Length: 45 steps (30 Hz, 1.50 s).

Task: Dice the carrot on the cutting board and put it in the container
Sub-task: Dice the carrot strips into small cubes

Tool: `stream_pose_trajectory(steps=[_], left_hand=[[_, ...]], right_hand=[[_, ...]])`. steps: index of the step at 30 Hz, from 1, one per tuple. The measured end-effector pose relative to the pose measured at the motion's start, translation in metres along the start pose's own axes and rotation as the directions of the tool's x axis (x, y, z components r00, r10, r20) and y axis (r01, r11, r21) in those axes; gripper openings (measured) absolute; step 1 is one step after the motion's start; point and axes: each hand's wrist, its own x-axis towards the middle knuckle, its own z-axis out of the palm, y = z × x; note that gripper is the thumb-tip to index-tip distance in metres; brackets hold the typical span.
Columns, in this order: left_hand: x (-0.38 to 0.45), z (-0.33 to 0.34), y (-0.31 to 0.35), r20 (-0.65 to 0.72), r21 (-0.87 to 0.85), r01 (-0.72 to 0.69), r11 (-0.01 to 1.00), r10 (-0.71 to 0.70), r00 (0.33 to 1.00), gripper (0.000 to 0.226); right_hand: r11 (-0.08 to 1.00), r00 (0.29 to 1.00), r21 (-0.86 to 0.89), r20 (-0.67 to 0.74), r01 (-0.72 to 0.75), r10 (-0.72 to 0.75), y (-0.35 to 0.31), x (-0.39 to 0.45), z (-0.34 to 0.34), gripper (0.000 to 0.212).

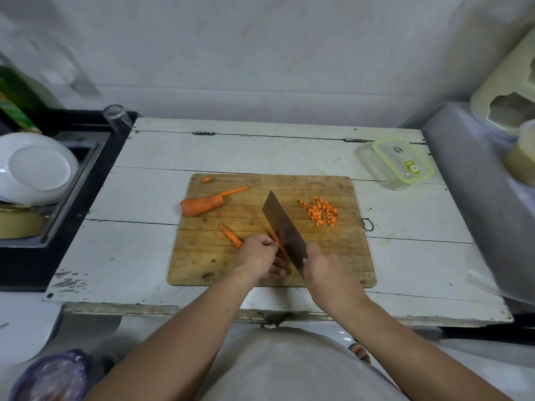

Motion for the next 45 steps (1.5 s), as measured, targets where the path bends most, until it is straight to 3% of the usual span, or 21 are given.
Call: stream_pose_trajectory(steps=[4, 14, 23, 29, 35, 45], left_hand=[[0.002, 0.0, 0.0, 0.0, -0.013, 0.006, 1.0, -0.006, 1.0, 0.017], [0.003, 0.0, -0.001, 0.012, -0.026, 0.009, 1.0, -0.009, 1.0, 0.018], [0.005, -0.001, -0.002, 0.01, -0.025, 0.002, 1.0, -0.002, 1.0, 0.018], [0.007, -0.002, -0.002, 0.025, -0.021, -0.003, 1.0, 0.003, 1.0, 0.019], [0.011, -0.002, -0.001, 0.046, -0.009, 0.018, 1.0, -0.017, 0.999, 0.018], [0.008, -0.004, 0.002, 0.045, -0.008, 0.011, 1.0, -0.01, 0.999, 0.021]], right_hand=[[1.0, 1.0, -0.017, -0.004, -0.004, 0.004, -0.001, -0.001, 0.003, 0.006], [0.998, 0.999, -0.051, -0.028, -0.033, 0.031, -0.007, 0.0, 0.008, 0.019], [0.997, 0.999, -0.066, -0.002, -0.048, 0.048, -0.014, -0.004, 0.002, 0.01], [0.992, 0.998, -0.12, 0.052, -0.035, 0.041, -0.023, -0.001, -0.006, 0.022], [0.993, 0.999, -0.116, 0.045, -0.017, 0.023, -0.008, 0.0, 0.001, 0.016], [0.991, 0.995, -0.129, 0.086, -0.033, 0.044, -0.032, 0.013, 0.0, 0.026]])
